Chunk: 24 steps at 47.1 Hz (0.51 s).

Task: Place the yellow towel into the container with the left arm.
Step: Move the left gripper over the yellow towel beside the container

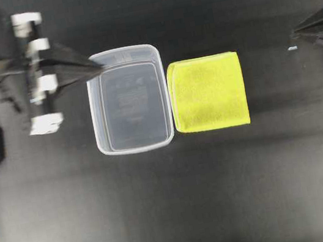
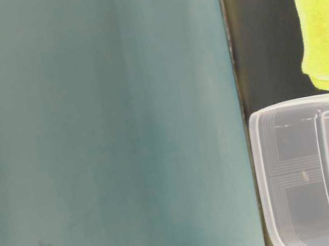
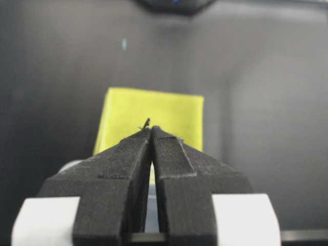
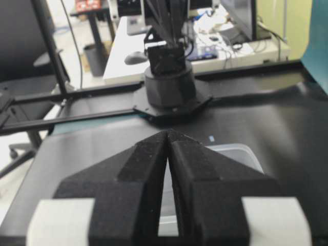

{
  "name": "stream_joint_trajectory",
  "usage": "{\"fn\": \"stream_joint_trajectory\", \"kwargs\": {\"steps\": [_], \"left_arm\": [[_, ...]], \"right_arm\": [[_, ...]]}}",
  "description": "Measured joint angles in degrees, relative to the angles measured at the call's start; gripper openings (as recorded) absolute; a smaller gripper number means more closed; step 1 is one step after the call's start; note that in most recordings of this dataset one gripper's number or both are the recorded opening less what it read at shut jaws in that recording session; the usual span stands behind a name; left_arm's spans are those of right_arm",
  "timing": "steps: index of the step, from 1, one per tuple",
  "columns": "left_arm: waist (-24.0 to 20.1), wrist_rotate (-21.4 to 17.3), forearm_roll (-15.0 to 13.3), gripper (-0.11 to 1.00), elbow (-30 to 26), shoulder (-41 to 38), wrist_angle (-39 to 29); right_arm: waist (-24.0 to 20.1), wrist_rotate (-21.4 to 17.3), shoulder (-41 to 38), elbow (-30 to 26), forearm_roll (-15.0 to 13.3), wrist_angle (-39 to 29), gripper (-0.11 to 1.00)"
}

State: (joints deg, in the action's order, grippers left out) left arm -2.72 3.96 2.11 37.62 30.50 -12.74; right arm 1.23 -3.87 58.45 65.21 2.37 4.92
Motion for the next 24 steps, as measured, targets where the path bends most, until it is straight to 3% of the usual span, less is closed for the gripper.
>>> {"fn": "stream_joint_trajectory", "kwargs": {"steps": [7,10,12,20,24], "left_arm": [[-0.1,0.0,0.1,0.01,-8.0,-8.1,-7.0],[-0.1,-0.2,0.2,0.01,-11.9,-12.1,-11.0],[-0.1,-0.2,0.1,0.01,-13.6,-14.2,-13.2],[-0.1,-1.6,0.2,0.03,-22.1,-22.0,-19.2],[-0.2,-3.5,0.2,0.17,-25.8,-25.1,-20.7]], "right_arm": [[-0.1,0.0,1.7,-0.2,0.1,-3.2,0.01],[0.0,0.0,2.3,-0.3,0.0,-5.0,0.06],[-0.1,0.0,2.7,-0.4,0.0,-6.3,0.14],[-0.4,-0.1,4.4,-0.7,0.0,-10.3,0.65],[-1.3,0.1,5.5,-1.0,0.1,-12.1,0.81]]}}
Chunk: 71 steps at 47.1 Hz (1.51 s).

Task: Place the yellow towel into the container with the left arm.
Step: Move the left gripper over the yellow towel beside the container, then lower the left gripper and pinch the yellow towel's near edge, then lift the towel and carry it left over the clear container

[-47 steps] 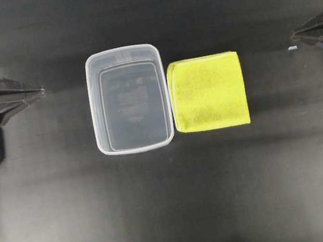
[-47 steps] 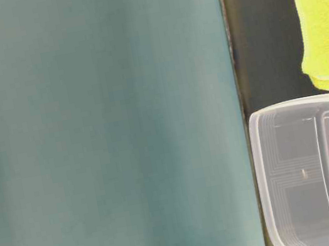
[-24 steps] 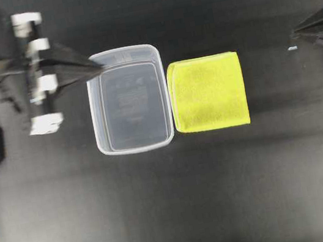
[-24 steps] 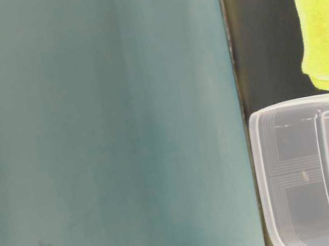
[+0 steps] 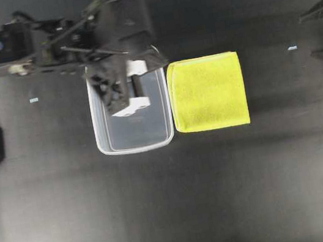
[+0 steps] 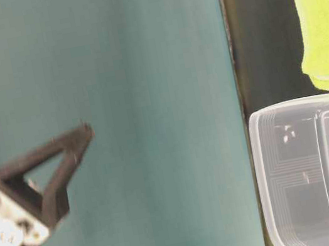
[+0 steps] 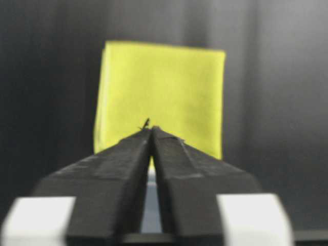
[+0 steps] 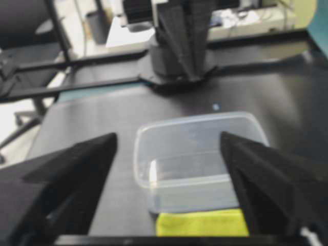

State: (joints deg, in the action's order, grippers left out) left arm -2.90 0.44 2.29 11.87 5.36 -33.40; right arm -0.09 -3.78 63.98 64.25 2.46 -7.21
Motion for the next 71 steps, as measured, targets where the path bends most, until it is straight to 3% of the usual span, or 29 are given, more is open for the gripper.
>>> {"fn": "stream_joint_trajectory", "kwargs": {"steps": [10,14,16,23,33,48,57,61,71], "left_arm": [[-1.5,-1.6,0.0,0.78,-7.4,-9.1,-5.1],[-1.2,-2.3,0.1,0.90,-11.0,-13.7,-8.8],[-0.9,-2.8,0.1,0.91,-12.7,-15.8,-10.0],[-0.2,-5.5,0.1,0.88,-18.7,-24.3,-12.0],[-0.3,-6.2,0.1,0.90,-24.9,-33.9,-14.3],[1.3,-6.2,0.1,0.90,-25.3,-41.6,-14.6],[1.4,-6.1,0.1,0.87,-25.3,-42.0,-14.6],[1.4,-6.2,0.0,0.77,-25.3,-42.0,-14.7],[2.3,-6.2,0.0,0.20,-25.3,-41.6,-14.6]], "right_arm": [[-0.2,0.0,4.4,-0.3,-0.1,-1.6,0.78],[-0.2,-0.1,5.9,-0.4,-0.1,-1.8,0.78],[-0.2,-0.1,6.5,-0.4,-0.1,-1.8,0.78],[-0.2,-0.1,7.6,-0.4,-0.1,-1.9,0.78],[-0.2,-0.1,7.7,-0.4,-0.1,-1.9,0.78],[0.0,-0.2,7.7,-0.4,-0.1,-1.9,0.78],[0.1,-0.3,8.0,-0.4,-0.1,-2.0,0.78],[0.2,-0.3,8.1,-0.4,-0.1,-2.0,0.78],[0.3,-0.3,8.4,-0.4,-0.1,-1.9,0.78]]}}
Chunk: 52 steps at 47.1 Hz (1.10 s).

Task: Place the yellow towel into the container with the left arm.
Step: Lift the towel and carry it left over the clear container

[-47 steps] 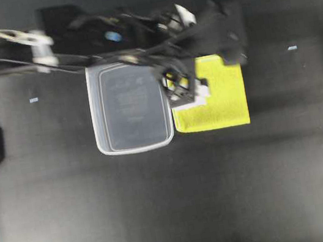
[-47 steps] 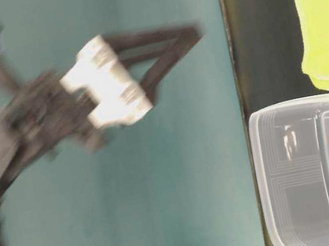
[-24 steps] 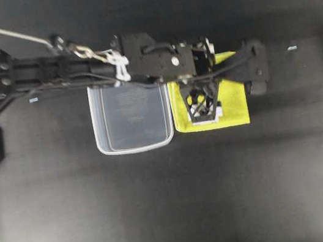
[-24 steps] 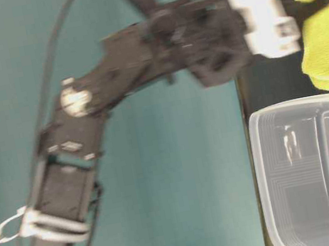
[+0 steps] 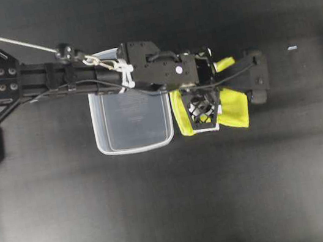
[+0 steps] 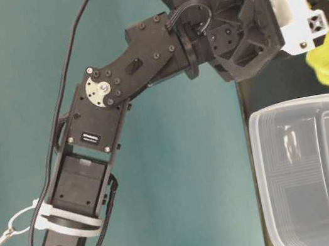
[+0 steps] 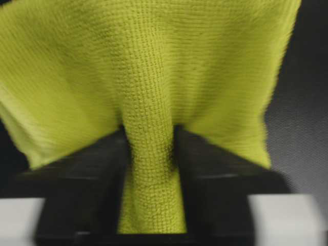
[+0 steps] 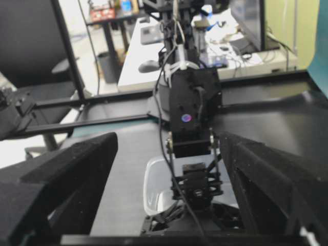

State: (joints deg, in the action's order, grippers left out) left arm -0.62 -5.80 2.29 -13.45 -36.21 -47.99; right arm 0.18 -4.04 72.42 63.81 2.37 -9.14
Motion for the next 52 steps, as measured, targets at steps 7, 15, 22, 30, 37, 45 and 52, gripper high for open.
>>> {"fn": "stream_joint_trajectory", "kwargs": {"steps": [7,15,22,30,37,45,52], "left_arm": [[0.0,-0.9,0.0,0.07,-0.4,1.3,-0.4],[-0.4,-1.6,0.1,0.07,-3.4,6.7,-4.0],[-0.2,-1.8,0.1,0.07,-4.9,15.6,-9.2],[-0.7,-1.8,0.0,0.07,0.5,26.6,-13.5],[-2.2,-1.0,0.1,0.07,11.7,33.9,-13.6],[-3.1,-1.1,0.1,0.07,24.3,40.1,-11.9],[-3.0,-1.9,0.1,0.07,31.7,42.7,-5.2]], "right_arm": [[0.0,0.0,0.4,0.0,0.0,-0.1,0.78],[0.0,0.0,0.9,0.0,0.0,-0.6,0.78],[0.1,-1.0,1.1,0.0,0.1,-1.1,0.78],[0.1,-4.3,1.1,0.0,0.1,-1.5,0.78],[0.1,-4.6,1.0,0.4,0.1,-1.4,0.78],[0.1,-4.5,0.5,0.7,0.1,-1.2,0.78],[0.1,-4.6,0.4,0.9,0.0,-0.6,0.78]]}}
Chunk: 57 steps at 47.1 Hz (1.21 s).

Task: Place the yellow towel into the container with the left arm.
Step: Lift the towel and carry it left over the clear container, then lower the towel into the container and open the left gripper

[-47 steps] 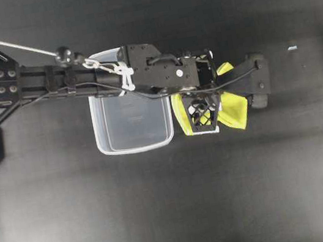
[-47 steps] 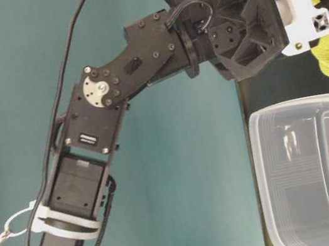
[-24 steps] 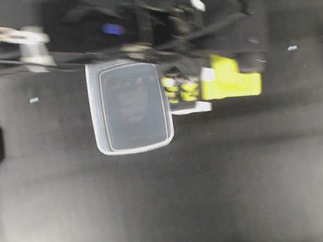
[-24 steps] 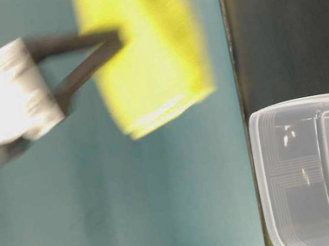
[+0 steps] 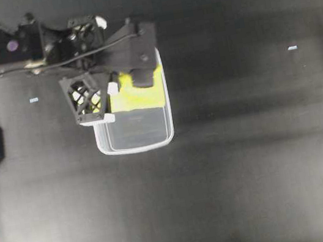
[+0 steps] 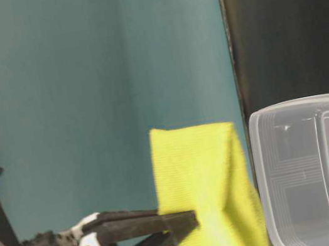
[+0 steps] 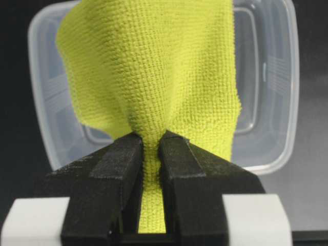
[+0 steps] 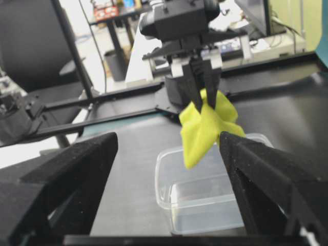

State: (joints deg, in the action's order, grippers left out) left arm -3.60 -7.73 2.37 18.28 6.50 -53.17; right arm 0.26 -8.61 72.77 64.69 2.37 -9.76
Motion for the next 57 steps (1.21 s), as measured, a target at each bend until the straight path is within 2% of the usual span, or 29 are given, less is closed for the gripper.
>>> {"fn": "stream_joint_trajectory", "kwargs": {"steps": [5,11,29,32,39,43,46,57], "left_arm": [[-0.2,0.0,0.0,0.07,2.8,0.5,3.9],[-0.7,0.1,0.0,0.07,4.7,0.4,5.4],[-0.4,0.6,0.0,0.09,4.9,-2.2,7.9],[-0.5,0.6,0.0,0.22,4.9,-2.5,7.9],[-0.4,0.3,-0.1,0.67,5.0,-3.3,9.0],[-0.4,0.5,0.0,0.85,5.0,-3.2,9.8],[-0.4,0.9,0.0,0.90,5.1,-2.5,10.0],[-0.1,2.9,-0.1,0.88,5.2,7.1,11.0]], "right_arm": [[0.0,-0.4,-0.2,0.0,0.1,0.4,0.78],[0.0,-0.4,-0.4,0.2,0.1,0.6,0.78],[0.0,-0.3,-0.7,0.4,0.1,0.7,0.78],[-0.1,-0.3,-0.7,0.4,0.1,0.7,0.78],[0.0,-0.2,-0.7,0.4,0.0,1.7,0.78],[0.0,-0.2,-0.7,0.4,0.1,2.4,0.78],[0.0,-0.3,-0.7,0.4,0.1,2.8,0.78],[0.0,-0.2,-0.6,0.4,0.0,2.8,0.78]]}}
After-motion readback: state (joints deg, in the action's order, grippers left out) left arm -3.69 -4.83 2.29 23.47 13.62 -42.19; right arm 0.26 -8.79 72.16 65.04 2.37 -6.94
